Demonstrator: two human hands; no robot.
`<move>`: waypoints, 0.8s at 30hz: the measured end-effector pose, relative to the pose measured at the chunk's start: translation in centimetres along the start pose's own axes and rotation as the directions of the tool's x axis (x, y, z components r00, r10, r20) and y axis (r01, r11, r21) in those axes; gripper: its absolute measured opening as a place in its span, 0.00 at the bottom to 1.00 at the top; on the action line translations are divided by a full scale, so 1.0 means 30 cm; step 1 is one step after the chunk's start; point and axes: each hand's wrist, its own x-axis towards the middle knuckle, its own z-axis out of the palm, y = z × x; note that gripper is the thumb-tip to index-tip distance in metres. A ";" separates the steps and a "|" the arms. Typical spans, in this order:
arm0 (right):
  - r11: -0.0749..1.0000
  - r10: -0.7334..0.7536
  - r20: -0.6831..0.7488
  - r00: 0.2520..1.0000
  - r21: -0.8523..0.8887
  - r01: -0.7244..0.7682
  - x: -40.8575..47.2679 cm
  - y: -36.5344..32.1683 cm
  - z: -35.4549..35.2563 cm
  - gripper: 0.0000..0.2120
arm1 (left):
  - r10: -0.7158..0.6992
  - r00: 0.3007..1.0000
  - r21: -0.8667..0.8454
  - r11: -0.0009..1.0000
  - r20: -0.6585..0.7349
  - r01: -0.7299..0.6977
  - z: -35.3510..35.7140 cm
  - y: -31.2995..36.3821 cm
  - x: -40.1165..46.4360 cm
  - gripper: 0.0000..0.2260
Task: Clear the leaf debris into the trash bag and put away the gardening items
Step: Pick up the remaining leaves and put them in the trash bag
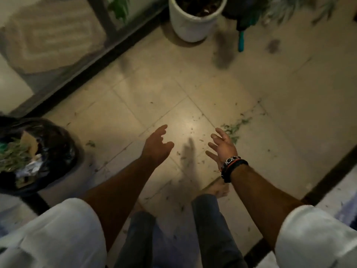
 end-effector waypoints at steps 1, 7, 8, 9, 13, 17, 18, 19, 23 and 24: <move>1.000 0.005 -0.029 1.000 0.024 -0.004 0.018 -0.006 -0.068 0.20 | 0.017 0.999 0.029 0.999 0.042 -0.018 0.052 0.028 0.014 0.28; 0.989 0.048 -0.176 0.983 0.146 -0.022 0.105 -0.048 -0.422 0.21 | 0.051 0.973 0.160 0.983 0.223 -0.088 0.329 0.210 0.082 0.28; 0.986 0.061 -0.194 0.979 0.165 -0.029 0.121 -0.056 -0.473 0.21 | 0.059 0.967 0.188 0.976 0.249 -0.108 0.373 0.246 0.095 0.28; 0.982 0.074 -0.206 0.976 0.184 -0.035 0.138 -0.064 -0.517 0.21 | 0.063 0.959 0.218 0.968 0.276 -0.127 0.409 0.279 0.107 0.28; 0.968 0.093 -0.258 0.962 0.249 -0.027 0.235 -0.108 -0.673 0.21 | 0.076 0.929 0.365 0.906 0.363 -0.217 0.562 0.366 0.220 0.27; 0.979 0.099 -0.304 0.948 0.202 -0.037 0.426 -0.085 -0.777 0.19 | 0.081 0.909 0.490 0.821 0.409 -0.293 0.708 0.400 0.424 0.27; 0.987 0.098 -0.323 0.941 0.155 -0.049 0.497 -0.068 -0.791 0.19 | 0.084 0.903 0.510 0.802 0.422 -0.312 0.750 0.404 0.489 0.27; 0.994 0.083 -0.332 0.939 0.096 -0.054 0.569 -0.048 -0.801 0.19 | 0.097 0.895 0.545 0.762 0.436 -0.348 0.788 0.399 0.548 0.27; 0.955 -0.058 -0.317 0.947 -0.295 -0.041 0.899 0.019 -0.821 0.19 | 0.174 0.793 0.648 0.490 0.583 -0.584 0.985 0.376 0.836 0.27; 0.924 -0.099 -0.294 0.951 -0.382 -0.022 0.984 0.025 -0.814 0.20 | 0.194 0.752 0.639 0.422 0.629 -0.643 1.051 0.396 0.929 0.25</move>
